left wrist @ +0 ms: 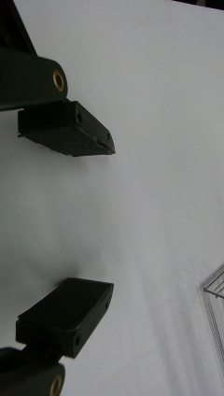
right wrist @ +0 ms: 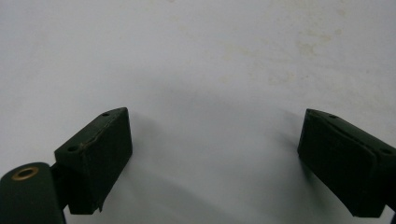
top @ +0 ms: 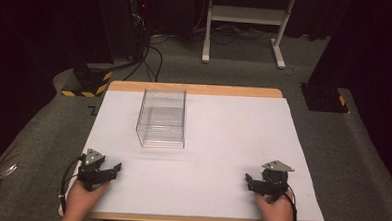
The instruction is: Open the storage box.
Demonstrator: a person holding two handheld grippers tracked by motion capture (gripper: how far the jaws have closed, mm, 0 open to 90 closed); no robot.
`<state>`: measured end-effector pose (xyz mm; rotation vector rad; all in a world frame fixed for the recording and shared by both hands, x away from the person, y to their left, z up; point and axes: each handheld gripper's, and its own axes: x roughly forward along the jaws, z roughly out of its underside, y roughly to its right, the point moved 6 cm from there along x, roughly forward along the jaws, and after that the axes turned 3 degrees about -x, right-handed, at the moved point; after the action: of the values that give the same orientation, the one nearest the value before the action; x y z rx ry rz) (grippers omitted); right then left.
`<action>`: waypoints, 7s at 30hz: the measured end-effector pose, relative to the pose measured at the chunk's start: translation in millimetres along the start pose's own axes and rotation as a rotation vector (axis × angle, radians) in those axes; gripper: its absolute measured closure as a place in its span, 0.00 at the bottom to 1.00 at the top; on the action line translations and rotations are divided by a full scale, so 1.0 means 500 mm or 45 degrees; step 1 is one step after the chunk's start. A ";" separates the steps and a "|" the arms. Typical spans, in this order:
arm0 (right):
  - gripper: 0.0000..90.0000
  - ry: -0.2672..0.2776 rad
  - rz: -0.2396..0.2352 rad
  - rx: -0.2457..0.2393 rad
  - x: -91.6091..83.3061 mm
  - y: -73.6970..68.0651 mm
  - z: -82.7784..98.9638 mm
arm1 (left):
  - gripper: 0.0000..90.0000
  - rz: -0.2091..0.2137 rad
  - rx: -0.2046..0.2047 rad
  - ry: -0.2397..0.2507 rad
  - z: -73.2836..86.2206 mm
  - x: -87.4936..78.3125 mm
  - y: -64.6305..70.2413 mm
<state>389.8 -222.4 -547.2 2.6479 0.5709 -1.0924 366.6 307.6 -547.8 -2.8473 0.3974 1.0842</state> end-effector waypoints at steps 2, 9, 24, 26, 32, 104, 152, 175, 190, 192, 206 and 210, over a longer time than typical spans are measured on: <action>0.11 -0.001 -0.001 0.001 0.000 0.000 0.000 | 0.31 0.000 -0.001 0.001 0.000 0.000 0.000; 0.11 0.001 -0.001 0.002 0.000 0.000 0.000 | 0.31 0.002 -0.003 0.000 0.000 0.000 -0.001; 0.12 0.003 0.001 0.003 -0.001 0.000 0.000 | 0.36 -0.002 0.021 0.005 -0.001 -0.002 0.003; 0.12 0.003 0.002 0.003 -0.001 0.000 0.000 | 0.38 -0.005 0.030 0.011 -0.001 -0.002 0.005; 0.12 0.003 0.001 0.002 -0.001 0.000 0.000 | 0.38 0.014 -0.008 -0.021 -0.002 -0.012 0.011; 0.12 0.003 -0.001 0.006 0.000 0.000 0.000 | 0.41 0.384 0.048 0.226 -0.147 -0.024 0.173; 0.12 0.002 0.001 0.000 -0.001 0.000 0.000 | 0.40 0.491 0.001 0.298 -0.228 0.080 0.179; 0.12 0.002 0.001 0.000 -0.001 0.000 0.000 | 0.61 0.578 -0.013 0.380 -0.223 0.098 0.180; 0.12 0.004 0.002 -0.004 -0.001 0.000 0.000 | 0.78 0.618 -0.030 0.436 -0.219 0.104 0.170; 0.12 0.003 0.001 0.000 -0.001 0.000 0.000 | 0.80 0.626 -0.025 0.436 -0.218 0.104 0.168; 0.12 0.003 0.001 -0.002 -0.001 0.000 0.000 | 0.83 0.661 0.005 0.436 -0.213 0.097 0.162; 0.12 0.003 0.001 -0.001 -0.001 0.000 0.000 | 0.84 0.673 0.006 0.443 -0.207 0.092 0.163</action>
<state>389.5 -222.6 -547.0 2.6489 0.5704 -1.0883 444.9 203.1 -498.5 -3.0012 1.2253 0.6141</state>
